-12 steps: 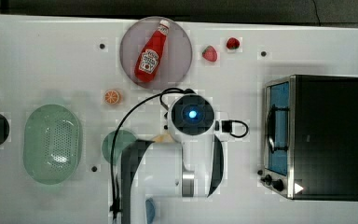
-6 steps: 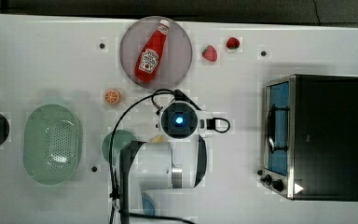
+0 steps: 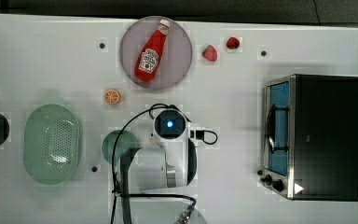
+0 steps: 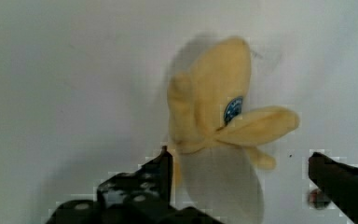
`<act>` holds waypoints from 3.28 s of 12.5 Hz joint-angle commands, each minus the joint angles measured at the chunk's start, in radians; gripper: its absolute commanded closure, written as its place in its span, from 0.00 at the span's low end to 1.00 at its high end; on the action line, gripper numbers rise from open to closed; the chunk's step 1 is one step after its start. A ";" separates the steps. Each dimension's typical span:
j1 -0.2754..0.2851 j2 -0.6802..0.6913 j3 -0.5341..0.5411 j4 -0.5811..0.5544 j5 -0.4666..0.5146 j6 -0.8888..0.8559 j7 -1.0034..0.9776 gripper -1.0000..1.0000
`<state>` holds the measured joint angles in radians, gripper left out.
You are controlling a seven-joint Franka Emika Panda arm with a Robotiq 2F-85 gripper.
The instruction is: Pick banana from table and place on oven.
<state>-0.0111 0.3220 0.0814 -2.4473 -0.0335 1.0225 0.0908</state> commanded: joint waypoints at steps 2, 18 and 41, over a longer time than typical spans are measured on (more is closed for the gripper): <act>0.005 0.021 -0.003 0.024 0.008 0.048 0.077 0.15; 0.000 -0.374 -0.001 0.106 0.008 -0.178 0.077 0.75; -0.043 -0.187 -0.695 0.647 0.008 -0.636 -0.846 0.75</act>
<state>-0.0816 0.2029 -0.6001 -1.8115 -0.0232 0.3582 -0.6387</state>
